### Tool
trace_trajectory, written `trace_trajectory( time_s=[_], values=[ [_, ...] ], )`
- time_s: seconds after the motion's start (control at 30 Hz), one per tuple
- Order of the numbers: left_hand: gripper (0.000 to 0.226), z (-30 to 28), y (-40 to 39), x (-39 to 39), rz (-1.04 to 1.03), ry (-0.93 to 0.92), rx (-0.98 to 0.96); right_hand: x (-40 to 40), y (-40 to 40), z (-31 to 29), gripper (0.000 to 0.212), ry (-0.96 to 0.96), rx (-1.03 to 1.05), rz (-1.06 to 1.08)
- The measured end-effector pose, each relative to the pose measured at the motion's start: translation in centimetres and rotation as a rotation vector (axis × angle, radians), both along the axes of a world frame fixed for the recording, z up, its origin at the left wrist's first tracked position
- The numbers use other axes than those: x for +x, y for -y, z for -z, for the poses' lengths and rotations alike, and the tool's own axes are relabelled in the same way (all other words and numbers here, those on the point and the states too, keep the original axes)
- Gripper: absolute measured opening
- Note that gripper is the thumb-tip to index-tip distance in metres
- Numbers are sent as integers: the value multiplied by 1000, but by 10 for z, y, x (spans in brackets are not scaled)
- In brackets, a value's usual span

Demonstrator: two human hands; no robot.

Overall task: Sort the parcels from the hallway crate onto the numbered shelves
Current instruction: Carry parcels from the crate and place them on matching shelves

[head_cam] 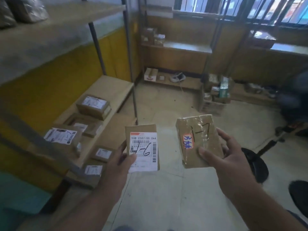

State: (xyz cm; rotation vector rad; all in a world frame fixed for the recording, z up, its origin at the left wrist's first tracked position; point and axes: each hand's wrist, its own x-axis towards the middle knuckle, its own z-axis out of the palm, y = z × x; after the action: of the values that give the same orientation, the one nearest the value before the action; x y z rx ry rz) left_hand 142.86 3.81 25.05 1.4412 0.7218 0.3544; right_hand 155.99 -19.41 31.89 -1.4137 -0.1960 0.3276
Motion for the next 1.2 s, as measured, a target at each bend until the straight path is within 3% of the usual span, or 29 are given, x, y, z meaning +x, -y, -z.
trace_trajectory(
  time_s=[0.17, 0.33, 0.47, 0.7, 0.87, 1.03, 1.2],
  values=[
    [35, -6, -35, 42, -118, -52, 13, 81, -66, -1, 91, -5, 1, -182],
    [34, -5, -99, 91, -190, -39, 3, 151, -145, 7, 88, -16, 8, -287],
    [36, -12, -137, 147, -197, -15, 19, 204, -189, 0, 69, -17, -1, -303],
    [35, -22, -188, 213, -217, -5, 3, 283, -257, -18, 56, -35, 27, -368],
    [44, 6, -206, 235, -545, 12, -67, 338, -315, 9, 63, -103, 1, -571],
    [34, 16, -195, 268, -908, -53, -93, 393, -377, 29, 61, -137, -69, -841],
    [37, 5, -178, 296, -1069, -61, -65, 422, -427, 34, 62, -150, -99, -1022]
  ],
)
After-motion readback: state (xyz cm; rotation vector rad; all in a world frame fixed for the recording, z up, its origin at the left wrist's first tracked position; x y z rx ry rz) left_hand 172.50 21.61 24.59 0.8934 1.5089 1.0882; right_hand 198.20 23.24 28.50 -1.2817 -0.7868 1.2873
